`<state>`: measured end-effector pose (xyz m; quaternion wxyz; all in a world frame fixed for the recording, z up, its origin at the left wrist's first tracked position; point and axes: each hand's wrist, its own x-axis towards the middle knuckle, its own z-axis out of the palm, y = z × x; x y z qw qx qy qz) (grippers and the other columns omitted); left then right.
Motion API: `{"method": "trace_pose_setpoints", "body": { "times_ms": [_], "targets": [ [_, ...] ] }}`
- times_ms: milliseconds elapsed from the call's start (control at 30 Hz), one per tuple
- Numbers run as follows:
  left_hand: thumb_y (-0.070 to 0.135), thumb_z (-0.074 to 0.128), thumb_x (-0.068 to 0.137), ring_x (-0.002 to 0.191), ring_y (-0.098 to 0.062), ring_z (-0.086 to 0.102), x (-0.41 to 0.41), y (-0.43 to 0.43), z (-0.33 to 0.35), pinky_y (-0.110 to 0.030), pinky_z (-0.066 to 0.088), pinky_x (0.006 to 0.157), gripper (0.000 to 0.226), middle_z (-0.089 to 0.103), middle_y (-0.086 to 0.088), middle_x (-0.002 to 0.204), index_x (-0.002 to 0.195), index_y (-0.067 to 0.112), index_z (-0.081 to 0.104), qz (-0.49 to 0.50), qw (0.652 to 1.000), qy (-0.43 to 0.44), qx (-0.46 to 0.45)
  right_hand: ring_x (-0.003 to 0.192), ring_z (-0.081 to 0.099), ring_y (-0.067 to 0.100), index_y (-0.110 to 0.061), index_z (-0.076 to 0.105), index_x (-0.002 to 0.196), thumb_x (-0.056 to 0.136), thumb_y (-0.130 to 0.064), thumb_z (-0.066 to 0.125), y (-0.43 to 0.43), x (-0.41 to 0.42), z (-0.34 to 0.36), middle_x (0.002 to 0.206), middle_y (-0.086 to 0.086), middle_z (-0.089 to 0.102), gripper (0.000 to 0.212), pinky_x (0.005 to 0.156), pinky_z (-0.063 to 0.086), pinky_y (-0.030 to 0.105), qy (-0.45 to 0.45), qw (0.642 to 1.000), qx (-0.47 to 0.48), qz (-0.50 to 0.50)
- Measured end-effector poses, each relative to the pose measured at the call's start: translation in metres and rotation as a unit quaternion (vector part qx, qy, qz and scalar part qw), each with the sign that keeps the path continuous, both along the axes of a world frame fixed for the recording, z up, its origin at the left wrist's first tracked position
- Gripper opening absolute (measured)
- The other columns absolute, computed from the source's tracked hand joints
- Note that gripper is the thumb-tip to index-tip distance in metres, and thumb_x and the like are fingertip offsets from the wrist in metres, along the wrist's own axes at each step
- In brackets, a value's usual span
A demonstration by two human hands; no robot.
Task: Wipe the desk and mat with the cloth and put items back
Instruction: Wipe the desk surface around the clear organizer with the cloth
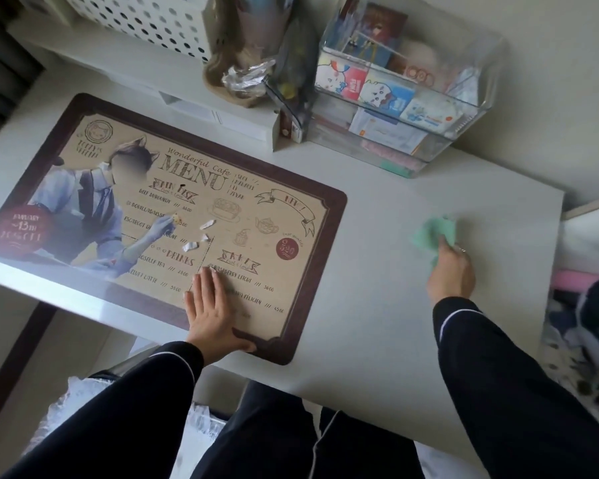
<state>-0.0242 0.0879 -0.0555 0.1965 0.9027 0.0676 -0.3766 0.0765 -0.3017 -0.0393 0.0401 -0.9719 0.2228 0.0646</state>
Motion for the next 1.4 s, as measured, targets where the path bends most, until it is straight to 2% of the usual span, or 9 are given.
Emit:
{"method": "trace_pose_setpoints", "body": {
  "times_ms": [200, 333, 500, 633, 833, 967, 1133, 1267, 1400],
  "targets": [
    [0.068, 0.077, 0.051, 0.141, -0.027, -0.027, -0.008, -0.014, 0.009, -0.052, -0.007, 0.115, 0.151, -0.032, -0.013, 0.149, 0.146, 0.007, -0.022, 0.064, 0.991, -0.104, -0.062, 0.139, 0.032, 0.037, 0.003, 0.051, 0.132, 0.083, 0.008, 0.048, 0.102, -0.034, -0.029, 0.146, 0.024, 0.040, 0.049, 0.117, 0.022, 0.040, 0.026, 0.960, 0.058, 0.274],
    [0.060, 0.080, 0.058, 0.142, -0.033, -0.024, 0.024, -0.035, 0.009, -0.055, -0.007, 0.115, 0.141, -0.026, -0.019, 0.152, 0.149, 0.003, -0.013, -0.037, 0.987, -0.145, -0.059, 0.091, 0.064, 0.032, -0.005, 0.069, 0.083, 0.076, -0.002, 0.058, 0.122, -0.051, -0.024, 0.118, 0.018, 0.064, 0.014, 0.074, 0.057, 0.038, -0.008, 0.853, 0.057, 0.518],
    [0.077, 0.068, 0.055, 0.134, -0.028, -0.039, 0.078, -0.059, 0.004, -0.049, -0.016, 0.114, 0.147, -0.039, -0.013, 0.147, 0.146, 0.008, -0.025, -0.153, 0.983, -0.095, -0.021, 0.105, 0.055, 0.044, 0.001, 0.057, 0.117, 0.092, -0.005, 0.040, 0.014, -0.001, -0.027, 0.119, 0.028, 0.053, 0.030, 0.085, 0.047, 0.051, 0.027, 0.983, 0.000, 0.182],
    [0.084, 0.065, 0.044, 0.130, -0.036, -0.039, 0.106, -0.070, -0.003, -0.048, -0.019, 0.109, 0.162, -0.045, -0.021, 0.140, 0.133, 0.002, -0.041, -0.185, 0.980, -0.061, 0.031, 0.109, 0.051, 0.044, 0.003, 0.042, 0.136, 0.091, -0.002, 0.042, -0.040, 0.024, -0.028, 0.117, 0.031, 0.054, 0.045, 0.086, 0.042, 0.048, -0.013, 0.996, -0.003, -0.093],
    [0.081, 0.072, 0.038, 0.123, -0.041, -0.046, 0.114, -0.073, -0.005, -0.052, -0.023, 0.103, 0.167, -0.052, -0.022, 0.131, 0.114, 0.007, -0.058, -0.176, 0.984, -0.018, 0.030, 0.083, 0.062, 0.031, -0.017, 0.060, 0.126, 0.082, -0.001, 0.041, 0.094, 0.007, -0.029, 0.097, 0.010, 0.063, 0.050, 0.067, 0.050, 0.036, -0.008, 0.987, 0.028, 0.155],
    [0.081, 0.072, 0.037, 0.121, -0.042, -0.048, 0.116, -0.075, -0.005, -0.052, -0.024, 0.103, 0.169, -0.057, -0.022, 0.127, 0.116, 0.007, -0.058, -0.179, 0.983, -0.009, 0.041, 0.072, 0.067, 0.024, -0.017, 0.074, 0.078, 0.075, -0.011, 0.047, 0.112, -0.007, -0.022, 0.087, 0.006, 0.071, 0.028, 0.061, 0.050, 0.026, -0.024, 0.856, 0.032, 0.515],
    [0.084, 0.069, 0.035, 0.122, -0.036, -0.050, 0.114, -0.072, -0.006, -0.051, -0.023, 0.104, 0.168, -0.061, -0.015, 0.127, 0.125, 0.008, -0.052, -0.189, 0.981, -0.006, 0.052, 0.083, 0.060, 0.042, 0.003, 0.067, 0.094, 0.079, -0.001, 0.055, 0.005, 0.062, -0.036, 0.093, 0.028, 0.062, 0.020, 0.069, 0.049, 0.047, -0.026, 0.986, 0.018, 0.163],
    [0.083, 0.070, 0.034, 0.121, -0.033, -0.052, 0.115, -0.074, -0.005, -0.049, -0.026, 0.102, 0.169, -0.060, -0.014, 0.128, 0.127, 0.008, -0.050, -0.185, 0.981, 0.003, 0.054, 0.113, 0.049, 0.040, -0.008, 0.040, 0.142, 0.094, -0.008, 0.036, 0.007, 0.096, -0.042, 0.125, 0.025, 0.053, 0.048, 0.089, 0.037, 0.047, -0.039, 0.989, 0.006, -0.142],
    [0.080, 0.072, 0.035, 0.121, -0.030, -0.054, 0.115, -0.075, -0.004, -0.048, -0.027, 0.102, 0.169, -0.061, -0.012, 0.127, 0.126, 0.010, -0.052, -0.175, 0.983, 0.008, 0.050, 0.101, 0.056, 0.036, -0.011, 0.057, 0.126, 0.090, -0.005, 0.040, 0.118, 0.095, -0.040, 0.115, 0.019, 0.059, 0.040, 0.083, 0.040, 0.043, -0.041, 0.997, 0.064, 0.009]
  ]
}}
